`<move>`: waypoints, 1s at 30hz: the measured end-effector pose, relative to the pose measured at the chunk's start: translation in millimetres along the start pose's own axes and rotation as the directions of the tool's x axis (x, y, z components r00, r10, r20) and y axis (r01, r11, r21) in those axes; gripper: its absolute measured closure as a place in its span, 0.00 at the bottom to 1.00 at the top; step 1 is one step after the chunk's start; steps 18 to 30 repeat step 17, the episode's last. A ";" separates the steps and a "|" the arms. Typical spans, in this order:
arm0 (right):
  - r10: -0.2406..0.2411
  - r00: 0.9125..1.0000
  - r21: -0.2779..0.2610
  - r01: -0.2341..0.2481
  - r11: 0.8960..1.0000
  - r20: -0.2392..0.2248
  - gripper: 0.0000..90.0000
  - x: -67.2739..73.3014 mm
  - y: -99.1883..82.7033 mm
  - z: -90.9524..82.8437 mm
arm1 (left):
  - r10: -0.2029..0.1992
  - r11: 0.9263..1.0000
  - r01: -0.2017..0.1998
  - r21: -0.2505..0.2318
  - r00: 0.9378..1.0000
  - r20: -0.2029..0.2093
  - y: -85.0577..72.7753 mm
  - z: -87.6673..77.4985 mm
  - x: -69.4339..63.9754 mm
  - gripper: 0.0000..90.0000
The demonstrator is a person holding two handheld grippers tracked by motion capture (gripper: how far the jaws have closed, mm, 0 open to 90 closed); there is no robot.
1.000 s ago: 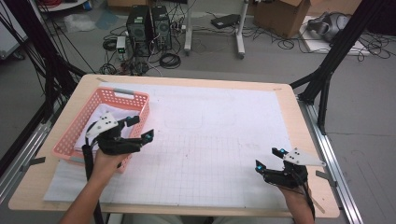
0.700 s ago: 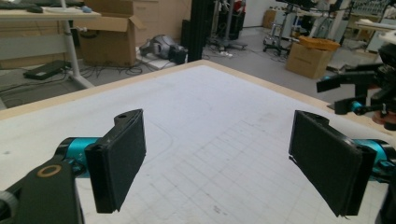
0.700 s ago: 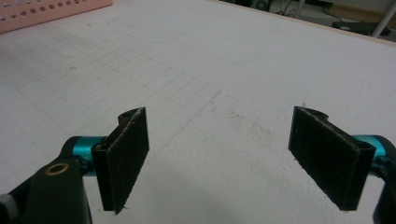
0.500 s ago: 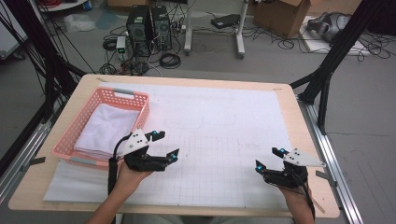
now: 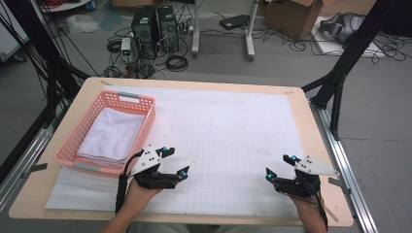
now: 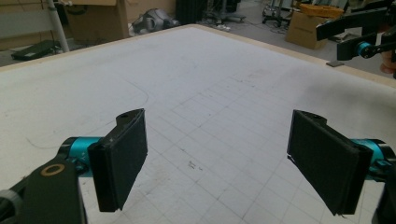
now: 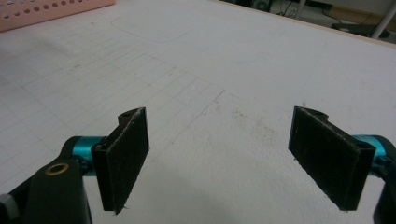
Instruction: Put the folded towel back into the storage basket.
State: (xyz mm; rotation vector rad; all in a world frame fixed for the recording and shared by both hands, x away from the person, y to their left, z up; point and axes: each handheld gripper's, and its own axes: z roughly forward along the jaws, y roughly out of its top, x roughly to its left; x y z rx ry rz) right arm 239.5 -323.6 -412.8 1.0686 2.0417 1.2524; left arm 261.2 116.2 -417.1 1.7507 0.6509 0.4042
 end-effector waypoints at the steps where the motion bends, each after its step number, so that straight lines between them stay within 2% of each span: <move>1: 0.001 1.000 0.000 -0.001 1.000 0.000 0.21 0.4 0.2 0.5 | 0.001 1.000 -0.001 0.005 1.000 -0.003 -0.6 0.0 -0.2 0.23; 30: 0.004 1.000 -0.002 -0.004 1.000 -0.014 0.21 1.3 0.8 2.7 | -0.014 1.000 0.014 0.008 1.000 -0.008 -2.6 1.5 1.4 0.23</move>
